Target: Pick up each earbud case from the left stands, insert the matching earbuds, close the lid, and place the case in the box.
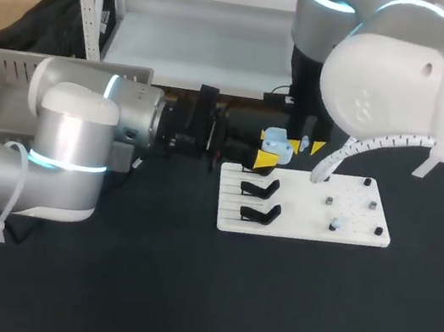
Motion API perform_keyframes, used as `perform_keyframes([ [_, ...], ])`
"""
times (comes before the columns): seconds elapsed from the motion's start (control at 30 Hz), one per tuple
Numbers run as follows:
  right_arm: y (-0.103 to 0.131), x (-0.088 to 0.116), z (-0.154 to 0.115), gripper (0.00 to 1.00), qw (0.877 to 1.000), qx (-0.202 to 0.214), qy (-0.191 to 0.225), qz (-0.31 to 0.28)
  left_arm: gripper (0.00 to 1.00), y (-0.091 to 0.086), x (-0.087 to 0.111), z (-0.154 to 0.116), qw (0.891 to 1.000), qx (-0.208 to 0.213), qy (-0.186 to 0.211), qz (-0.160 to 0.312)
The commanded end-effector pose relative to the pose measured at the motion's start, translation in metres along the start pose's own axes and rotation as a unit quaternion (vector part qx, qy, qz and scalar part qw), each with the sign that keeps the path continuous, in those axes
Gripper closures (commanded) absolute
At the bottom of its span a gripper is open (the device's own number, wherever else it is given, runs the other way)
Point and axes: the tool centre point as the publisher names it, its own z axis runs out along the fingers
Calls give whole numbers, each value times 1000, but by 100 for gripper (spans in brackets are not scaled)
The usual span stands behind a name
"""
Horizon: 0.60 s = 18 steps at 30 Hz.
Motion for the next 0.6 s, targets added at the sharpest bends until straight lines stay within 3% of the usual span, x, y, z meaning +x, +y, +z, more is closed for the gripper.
perform_keyframes([
  [0.03,8,-9,3,100,999,10,2,43,100,-1,0,1,1000,-2,1,0],
  [0.27,16,-18,4,100,994,-8,9,113,100,-1,0,1,1000,-2,1,0],
  [0.6,18,-19,5,100,992,-6,9,126,100,-1,0,1,1000,-2,1,0],
])
